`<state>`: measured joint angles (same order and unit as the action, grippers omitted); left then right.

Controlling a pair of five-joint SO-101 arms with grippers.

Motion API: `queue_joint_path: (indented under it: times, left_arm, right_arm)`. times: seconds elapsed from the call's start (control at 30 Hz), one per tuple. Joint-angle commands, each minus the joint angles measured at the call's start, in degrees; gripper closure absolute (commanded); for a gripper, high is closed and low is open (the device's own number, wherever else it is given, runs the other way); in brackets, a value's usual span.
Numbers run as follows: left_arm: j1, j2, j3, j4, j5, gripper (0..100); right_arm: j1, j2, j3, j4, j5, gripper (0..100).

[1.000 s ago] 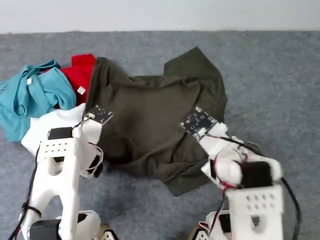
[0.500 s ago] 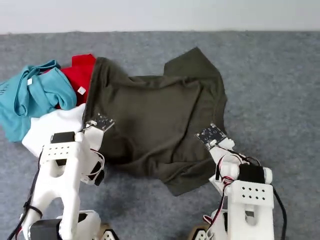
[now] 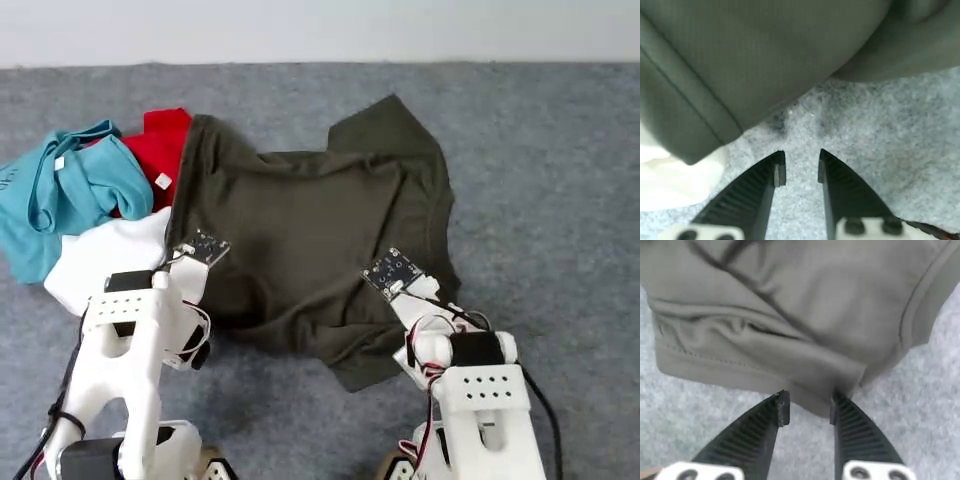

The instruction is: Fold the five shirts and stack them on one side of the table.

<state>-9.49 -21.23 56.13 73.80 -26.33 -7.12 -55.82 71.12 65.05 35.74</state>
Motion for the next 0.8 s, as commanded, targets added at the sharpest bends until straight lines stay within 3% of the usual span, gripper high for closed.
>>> queue_joint_path:
  times: [0.0,0.27,0.47,0.77]
  left_arm:
    - [0.2,-1.4,0.0,-0.4,0.4,88]
    - [0.2,-1.4,0.0,-0.3,0.4,88]
    - [0.2,-1.4,0.0,-0.3,0.5,88]
    - [0.1,-1.4,0.0,-0.3,0.5,89]
  right_arm:
    - [-0.7,0.4,1.5,-4.1,-0.8,89.8]
    - [-0.5,0.4,4.7,-7.3,-0.7,91.1]
    - [-0.5,0.1,4.1,-8.9,2.2,98.4]
    - [-0.7,-0.2,-19.9,10.4,4.3,98.8]
